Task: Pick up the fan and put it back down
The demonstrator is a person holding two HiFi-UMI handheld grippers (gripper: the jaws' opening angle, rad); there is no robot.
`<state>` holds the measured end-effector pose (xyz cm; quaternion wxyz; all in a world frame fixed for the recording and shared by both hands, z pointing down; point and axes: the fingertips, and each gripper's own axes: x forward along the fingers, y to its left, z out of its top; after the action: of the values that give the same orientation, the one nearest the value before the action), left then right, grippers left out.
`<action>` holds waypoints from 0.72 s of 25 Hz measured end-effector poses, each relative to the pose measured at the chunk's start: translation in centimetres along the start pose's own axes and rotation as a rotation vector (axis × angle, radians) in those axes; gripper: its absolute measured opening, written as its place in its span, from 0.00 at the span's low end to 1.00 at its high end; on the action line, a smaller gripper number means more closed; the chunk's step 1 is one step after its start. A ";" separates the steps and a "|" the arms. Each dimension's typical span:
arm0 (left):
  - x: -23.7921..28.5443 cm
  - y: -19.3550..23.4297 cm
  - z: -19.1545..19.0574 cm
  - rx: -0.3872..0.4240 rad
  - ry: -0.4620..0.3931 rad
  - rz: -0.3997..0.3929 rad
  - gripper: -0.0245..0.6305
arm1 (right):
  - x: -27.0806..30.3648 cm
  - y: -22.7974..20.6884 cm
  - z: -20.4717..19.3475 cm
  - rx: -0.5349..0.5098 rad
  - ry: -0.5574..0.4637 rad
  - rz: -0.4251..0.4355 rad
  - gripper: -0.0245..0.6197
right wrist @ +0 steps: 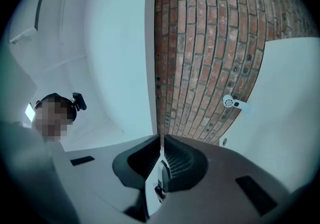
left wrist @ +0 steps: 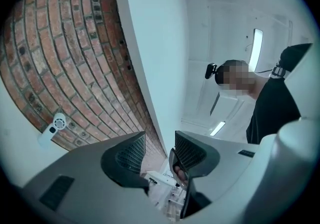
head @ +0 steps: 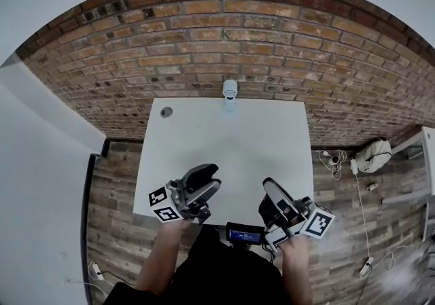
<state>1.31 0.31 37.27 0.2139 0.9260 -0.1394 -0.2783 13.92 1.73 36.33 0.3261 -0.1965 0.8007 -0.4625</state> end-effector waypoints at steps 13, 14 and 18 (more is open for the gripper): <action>-0.1 -11.0 -5.9 0.074 0.037 0.075 0.34 | -8.3 2.8 -1.8 0.082 0.019 0.102 0.08; -0.5 -11.4 -5.9 0.079 0.039 0.084 0.34 | -8.2 3.2 -2.0 0.079 0.021 0.113 0.08; -1.6 -12.2 -5.6 0.090 0.036 0.101 0.34 | -7.6 4.2 -2.6 0.066 0.031 0.134 0.08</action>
<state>4.98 13.27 36.48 0.1880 0.9314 -0.1943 -0.2438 17.43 10.12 36.25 0.3502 -0.1245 0.8014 -0.4686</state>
